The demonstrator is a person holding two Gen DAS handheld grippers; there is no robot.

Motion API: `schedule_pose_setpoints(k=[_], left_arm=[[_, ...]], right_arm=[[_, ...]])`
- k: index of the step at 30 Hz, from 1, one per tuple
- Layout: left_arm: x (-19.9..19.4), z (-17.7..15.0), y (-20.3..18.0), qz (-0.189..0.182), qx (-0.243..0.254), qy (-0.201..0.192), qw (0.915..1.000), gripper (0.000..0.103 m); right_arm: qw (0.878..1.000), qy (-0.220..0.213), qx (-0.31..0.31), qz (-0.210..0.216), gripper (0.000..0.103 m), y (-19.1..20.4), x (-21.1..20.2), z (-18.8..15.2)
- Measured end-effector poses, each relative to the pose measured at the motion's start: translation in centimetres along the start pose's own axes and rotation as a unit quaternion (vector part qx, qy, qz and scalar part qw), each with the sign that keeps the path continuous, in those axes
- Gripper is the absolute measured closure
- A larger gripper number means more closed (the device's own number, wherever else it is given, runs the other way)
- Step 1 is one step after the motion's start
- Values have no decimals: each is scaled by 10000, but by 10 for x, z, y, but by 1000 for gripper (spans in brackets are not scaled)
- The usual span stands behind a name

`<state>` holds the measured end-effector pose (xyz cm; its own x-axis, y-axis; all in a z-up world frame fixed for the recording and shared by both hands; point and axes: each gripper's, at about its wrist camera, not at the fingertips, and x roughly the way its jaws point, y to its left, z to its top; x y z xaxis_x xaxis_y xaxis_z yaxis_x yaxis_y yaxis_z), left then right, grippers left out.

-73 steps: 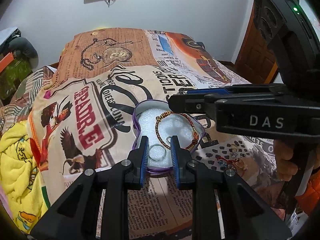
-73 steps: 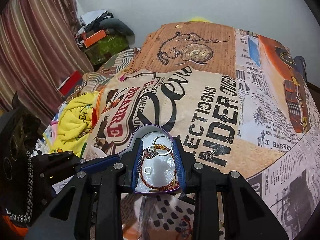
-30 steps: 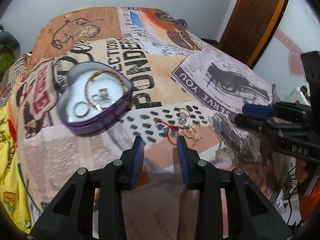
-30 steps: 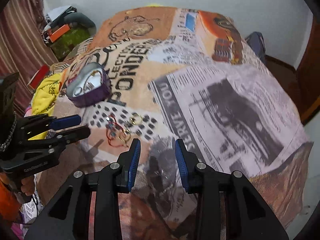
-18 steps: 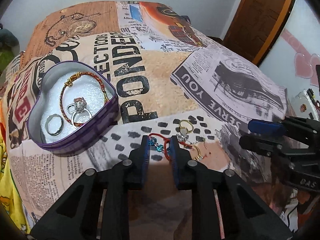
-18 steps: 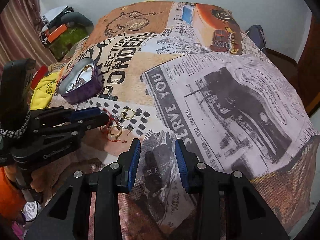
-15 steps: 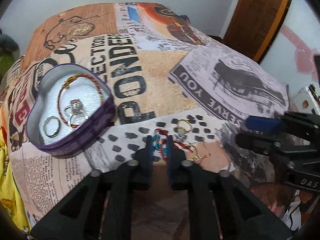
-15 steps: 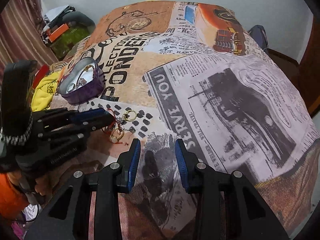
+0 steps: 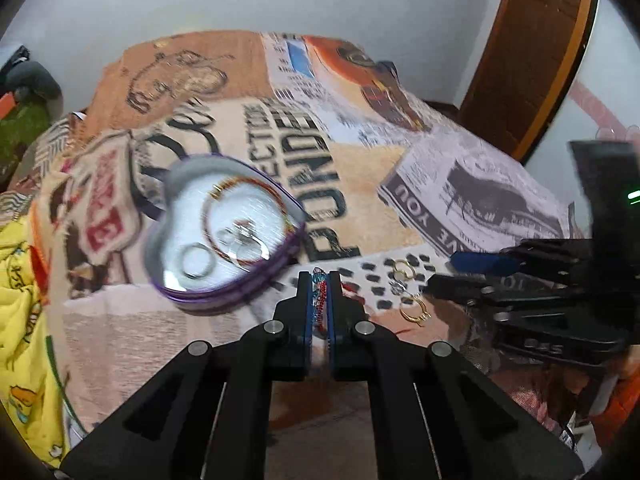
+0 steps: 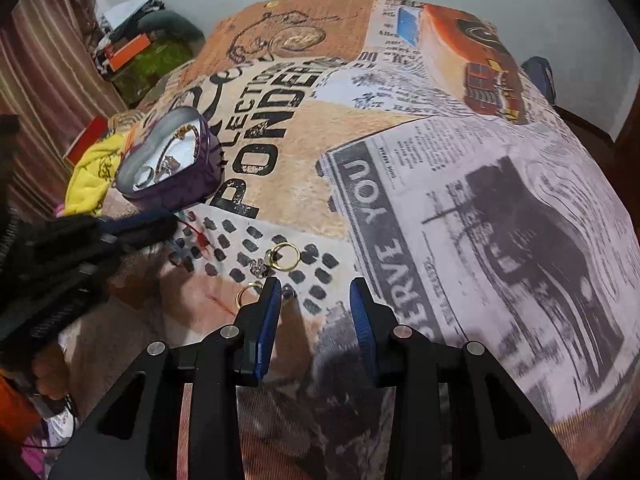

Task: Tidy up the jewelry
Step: 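Grasp a red beaded bracelet with the left gripper while the right gripper grasps a gold ring, then carry the bracelet and gold ring over the tin and lower them with both grippers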

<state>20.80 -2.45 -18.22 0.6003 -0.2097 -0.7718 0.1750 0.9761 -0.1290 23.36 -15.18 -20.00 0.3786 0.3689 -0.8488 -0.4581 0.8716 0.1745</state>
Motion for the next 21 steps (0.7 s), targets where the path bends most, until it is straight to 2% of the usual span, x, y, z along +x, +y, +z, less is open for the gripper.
schedule_pose_setpoints(k=[3,12,14,15,16,21], left_arm=[[-11,3,4,37,-8,-166,9999,98],[-25,5,10,49,-24,-386,9992,98],[-24,4,10,41,-40,-380,9993,98],[-24,4,11,42,-52,-377,9993,98],[-25,3,11,37,-68,-375,9993,99],[-35,6,12,16,-109,-488,9987,98]], right_arm=[[9997,128,-184,-61,71,5,10,4],[9989,-9,-462,-85,71,15,17,12],[9984,-41,-557,-79,75,19,18,11],[9983,-40,-582,-49,82,20,18,11],[9984,-46,-563,-72,84,21,19,11],[9991,-98,-393,-100,85,20,16,13]])
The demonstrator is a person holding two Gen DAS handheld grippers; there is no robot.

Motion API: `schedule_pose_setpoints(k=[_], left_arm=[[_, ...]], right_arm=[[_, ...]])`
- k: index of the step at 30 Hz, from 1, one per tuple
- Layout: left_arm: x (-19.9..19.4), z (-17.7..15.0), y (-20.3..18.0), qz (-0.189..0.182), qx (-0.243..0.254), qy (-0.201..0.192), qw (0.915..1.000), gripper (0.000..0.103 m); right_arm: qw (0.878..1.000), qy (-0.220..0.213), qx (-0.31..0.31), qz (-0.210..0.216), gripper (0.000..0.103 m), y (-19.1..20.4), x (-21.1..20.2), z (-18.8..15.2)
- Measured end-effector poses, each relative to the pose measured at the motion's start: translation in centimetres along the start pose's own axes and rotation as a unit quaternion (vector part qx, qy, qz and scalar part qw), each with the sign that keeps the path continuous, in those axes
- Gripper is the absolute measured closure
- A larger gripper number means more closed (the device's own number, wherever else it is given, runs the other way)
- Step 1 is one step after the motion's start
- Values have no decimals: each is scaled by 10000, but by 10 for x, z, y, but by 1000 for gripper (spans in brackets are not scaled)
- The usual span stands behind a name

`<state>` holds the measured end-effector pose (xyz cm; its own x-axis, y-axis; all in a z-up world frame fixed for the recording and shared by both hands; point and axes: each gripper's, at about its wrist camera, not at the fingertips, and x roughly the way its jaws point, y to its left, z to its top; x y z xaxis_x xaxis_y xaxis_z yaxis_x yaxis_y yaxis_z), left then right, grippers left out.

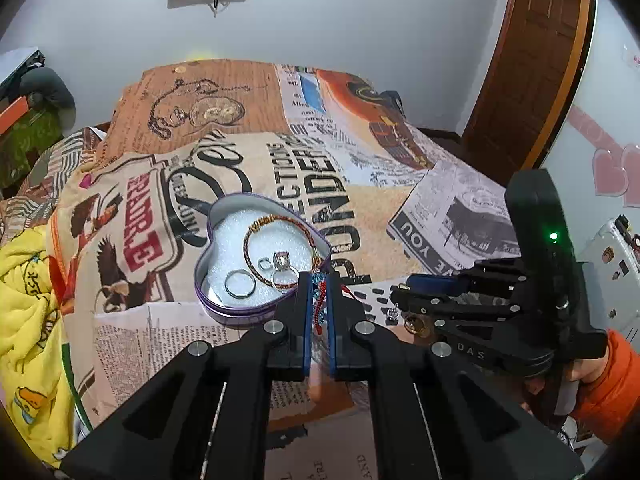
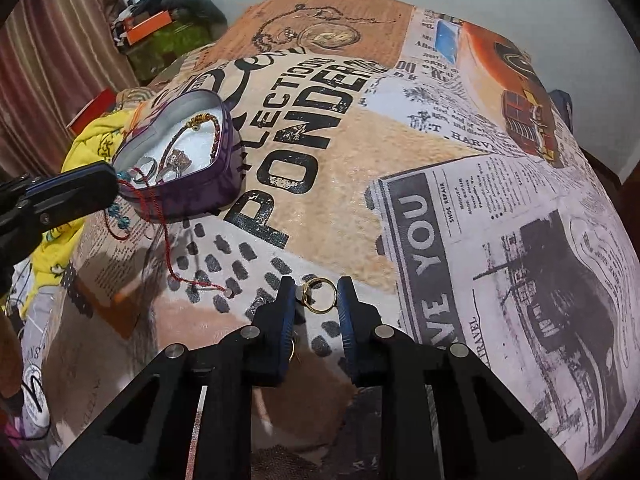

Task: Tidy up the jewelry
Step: 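Carry the bracelet and gold ring over the tin and lower them with both grippers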

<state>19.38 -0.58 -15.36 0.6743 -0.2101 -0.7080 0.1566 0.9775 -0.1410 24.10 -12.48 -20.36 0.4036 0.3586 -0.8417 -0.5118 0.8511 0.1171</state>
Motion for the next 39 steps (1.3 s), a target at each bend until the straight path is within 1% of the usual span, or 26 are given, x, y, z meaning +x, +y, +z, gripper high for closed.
schedule_pose_setpoints(k=[6,14,21,31,34,39], left_arm=[[-26,8,2,51,27,-301,9995,98],[-55,22,13,168,-100,-666,9976,98],[-74,32,22,284,-84,-925,9953,98],[-90,51,32,398,-33,-1268,9911,99],[-88,56,37,427,-61,-1289,9907,98],[-76,64,47,317,-142,-1198,9922,98]], right_arm=[[9995,-254,186,-12,85,-4,-23,5],[9965,-822,123,-29,85,7,-67,21],[9919,-1264,48,76,85,21,-89,36],[9860,-1650,-30,261,85,39,-101,58],[9852,-1681,-61,331,85,43,-98,63],[9862,-1597,-93,430,85,49,-85,67]])
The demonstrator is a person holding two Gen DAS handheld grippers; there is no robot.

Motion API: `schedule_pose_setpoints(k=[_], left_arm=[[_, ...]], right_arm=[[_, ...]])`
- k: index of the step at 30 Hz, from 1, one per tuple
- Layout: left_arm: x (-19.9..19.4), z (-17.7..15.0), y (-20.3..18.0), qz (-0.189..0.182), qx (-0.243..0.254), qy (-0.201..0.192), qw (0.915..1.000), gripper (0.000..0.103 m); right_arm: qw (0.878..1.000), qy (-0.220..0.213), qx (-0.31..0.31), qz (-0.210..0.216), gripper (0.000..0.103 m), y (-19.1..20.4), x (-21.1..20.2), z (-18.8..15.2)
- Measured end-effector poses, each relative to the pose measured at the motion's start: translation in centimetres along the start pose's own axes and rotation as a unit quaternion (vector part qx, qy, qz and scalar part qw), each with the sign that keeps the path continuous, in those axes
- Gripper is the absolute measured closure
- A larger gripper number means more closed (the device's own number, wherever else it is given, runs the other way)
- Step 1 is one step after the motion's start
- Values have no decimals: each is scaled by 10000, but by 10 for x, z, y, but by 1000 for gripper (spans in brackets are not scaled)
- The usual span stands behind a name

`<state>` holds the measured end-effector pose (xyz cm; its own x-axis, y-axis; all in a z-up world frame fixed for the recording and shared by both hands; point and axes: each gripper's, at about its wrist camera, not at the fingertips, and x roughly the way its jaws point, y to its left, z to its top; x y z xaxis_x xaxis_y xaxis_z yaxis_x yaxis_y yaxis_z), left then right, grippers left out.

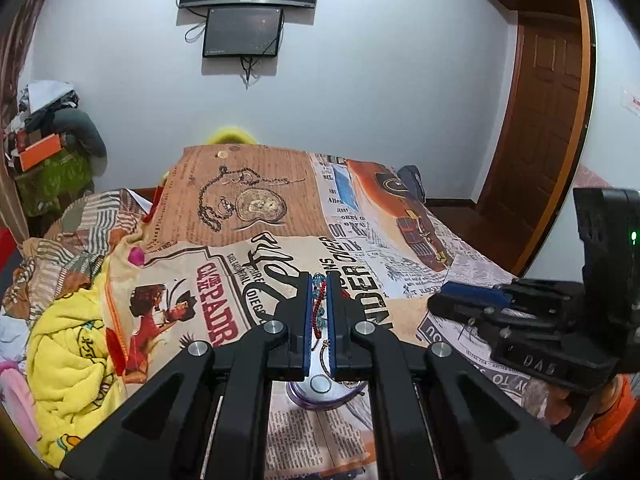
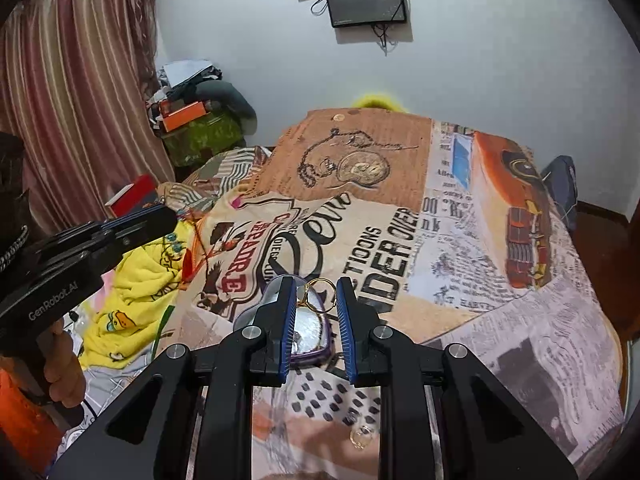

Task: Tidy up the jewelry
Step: 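Carry the bracelet and gold ring over the tin and lower them with both grippers, then open both grippers to release the bracelet and ring into the tin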

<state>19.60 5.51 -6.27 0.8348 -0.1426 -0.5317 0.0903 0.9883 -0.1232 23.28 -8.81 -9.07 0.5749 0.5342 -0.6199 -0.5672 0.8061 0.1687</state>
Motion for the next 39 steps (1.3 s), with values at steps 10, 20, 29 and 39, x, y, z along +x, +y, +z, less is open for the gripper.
schedule_pose_setpoints(k=[10,20,29,39], left_arm=[[39,-7,10,-282,-122,362,9989,99],[79,-20,11,-449,-38,755,9961,98],[93,-32,14,-475,14,955,9943,98],[83,-30,11,-351,185,911,9951,89]], right_arm=[[9987,482,-101,124,85,7,48,-8],[9957,882,-260,117,85,8,84,-14],[9938,1044,-343,142,85,9,98,-19],[9932,1088,-413,58,84,10,102,-18]])
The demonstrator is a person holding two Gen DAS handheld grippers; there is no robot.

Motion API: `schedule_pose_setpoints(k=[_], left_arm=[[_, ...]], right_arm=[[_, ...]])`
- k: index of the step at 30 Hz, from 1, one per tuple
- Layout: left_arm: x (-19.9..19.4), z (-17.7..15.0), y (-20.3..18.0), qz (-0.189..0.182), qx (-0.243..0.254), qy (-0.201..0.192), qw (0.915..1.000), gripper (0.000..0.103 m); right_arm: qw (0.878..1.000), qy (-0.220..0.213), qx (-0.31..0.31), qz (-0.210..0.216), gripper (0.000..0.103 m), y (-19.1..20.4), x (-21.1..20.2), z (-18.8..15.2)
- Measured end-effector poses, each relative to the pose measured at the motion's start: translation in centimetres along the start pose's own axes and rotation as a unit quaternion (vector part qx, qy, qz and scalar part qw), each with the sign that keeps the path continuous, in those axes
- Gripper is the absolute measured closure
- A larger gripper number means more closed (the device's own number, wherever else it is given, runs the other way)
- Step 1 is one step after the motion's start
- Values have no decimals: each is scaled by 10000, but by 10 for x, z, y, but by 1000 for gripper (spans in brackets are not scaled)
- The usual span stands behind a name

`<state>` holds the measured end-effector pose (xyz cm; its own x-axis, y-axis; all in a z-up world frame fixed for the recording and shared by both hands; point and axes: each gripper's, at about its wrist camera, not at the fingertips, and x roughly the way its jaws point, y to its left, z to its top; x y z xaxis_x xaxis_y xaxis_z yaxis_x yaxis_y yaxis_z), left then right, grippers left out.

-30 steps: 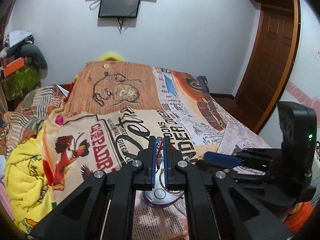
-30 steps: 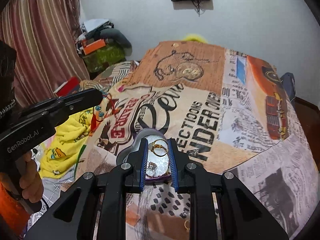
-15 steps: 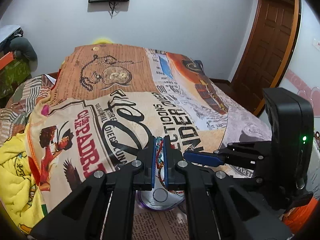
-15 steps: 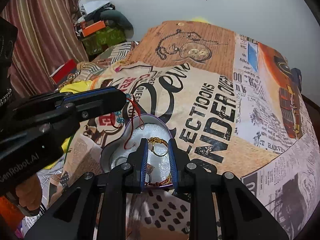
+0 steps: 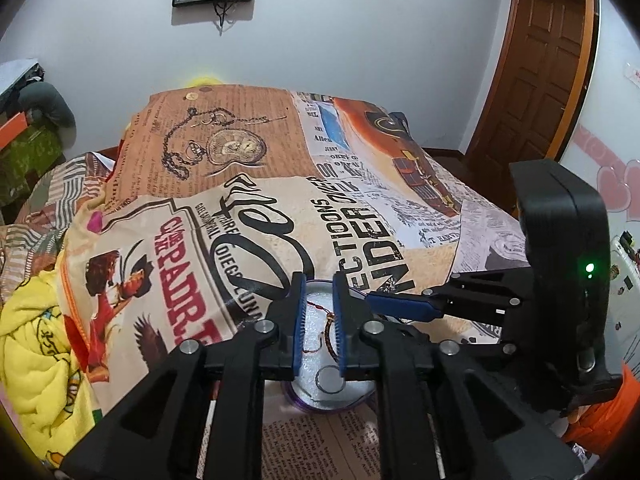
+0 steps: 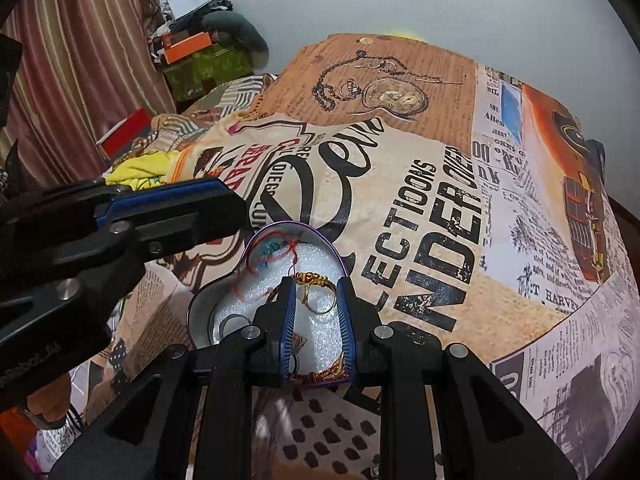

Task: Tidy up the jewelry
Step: 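Open both grippers to release the bracelet and ring into the tin, then grasp a gold hoop earring from the cover with the right gripper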

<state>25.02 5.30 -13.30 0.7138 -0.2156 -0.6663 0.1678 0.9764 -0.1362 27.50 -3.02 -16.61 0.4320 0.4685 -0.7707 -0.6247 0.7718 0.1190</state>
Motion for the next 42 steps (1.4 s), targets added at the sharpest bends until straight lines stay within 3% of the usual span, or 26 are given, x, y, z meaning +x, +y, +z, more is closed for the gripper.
schedule_pose_setpoints(k=[3,7,24,35,42], left_arm=[[-8,0,1,41,-44,-43,10000,86],[-24,1,2,104,-84,-136,9998,84],[-80,-10,-26,323,-20,-229,9992,61],[-47,-41,-63,17,24,407,9992,61],[-8,-62,-86,-185,174,868,9959,61]], right_arm=[[10000,5,-22,-28,82,2,-5,0],[9998,-72,-24,-161,69,3,-15,0],[9972,-577,90,-469,69,0,-98,-22],[9935,-393,696,-807,69,-47,-122,-67],[9918,-24,1074,-699,69,-66,-110,-97]])
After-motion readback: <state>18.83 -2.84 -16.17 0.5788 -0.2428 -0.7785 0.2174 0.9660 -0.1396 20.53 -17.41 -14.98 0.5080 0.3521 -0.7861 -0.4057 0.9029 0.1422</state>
